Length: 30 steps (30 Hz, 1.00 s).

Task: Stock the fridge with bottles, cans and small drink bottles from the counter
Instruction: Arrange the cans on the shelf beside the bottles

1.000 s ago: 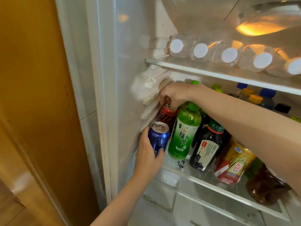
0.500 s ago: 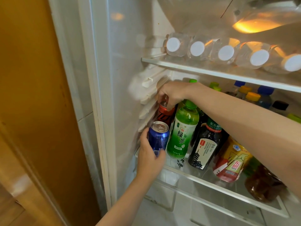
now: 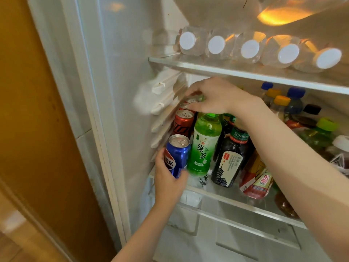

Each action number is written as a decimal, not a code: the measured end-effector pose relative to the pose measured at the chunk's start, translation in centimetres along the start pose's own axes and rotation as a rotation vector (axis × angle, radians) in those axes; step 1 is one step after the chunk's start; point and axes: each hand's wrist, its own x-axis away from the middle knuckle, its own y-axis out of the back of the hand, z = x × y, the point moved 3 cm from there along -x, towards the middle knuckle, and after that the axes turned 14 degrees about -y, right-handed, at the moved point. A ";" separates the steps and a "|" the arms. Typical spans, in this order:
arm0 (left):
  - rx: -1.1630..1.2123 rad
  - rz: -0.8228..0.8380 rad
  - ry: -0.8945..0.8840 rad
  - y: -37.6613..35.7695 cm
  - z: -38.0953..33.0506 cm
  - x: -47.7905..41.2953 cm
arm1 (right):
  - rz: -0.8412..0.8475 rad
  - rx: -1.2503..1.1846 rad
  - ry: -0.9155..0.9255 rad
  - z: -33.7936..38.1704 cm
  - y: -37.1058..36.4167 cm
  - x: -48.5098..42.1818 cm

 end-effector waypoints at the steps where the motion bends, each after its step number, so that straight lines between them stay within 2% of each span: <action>1: 0.016 -0.002 -0.002 0.1 0.2 0.0 | -0.057 -0.035 0.018 0.0 -0.1 0.9; 8: -0.038 -0.131 -0.029 -0.1 0.3 -0.2 | -0.466 -0.260 -0.060 -1.3 -1.3 7.5; 12: -0.018 -0.167 0.017 -0.3 0.7 -1.1 | -0.682 -0.382 -0.270 -3.0 -3.8 12.4; 17: -0.018 -0.185 -0.034 0.3 1.6 -0.9 | -0.900 -0.428 -0.464 -4.1 -8.4 19.0; 24: -0.035 -0.246 -0.042 0.0 1.5 -1.1 | -0.750 -0.505 -0.489 -4.3 -12.5 22.1; 30: -0.063 -0.252 -0.054 0.0 1.7 -1.5 | -0.633 -0.456 -0.571 -4.2 -15.3 23.9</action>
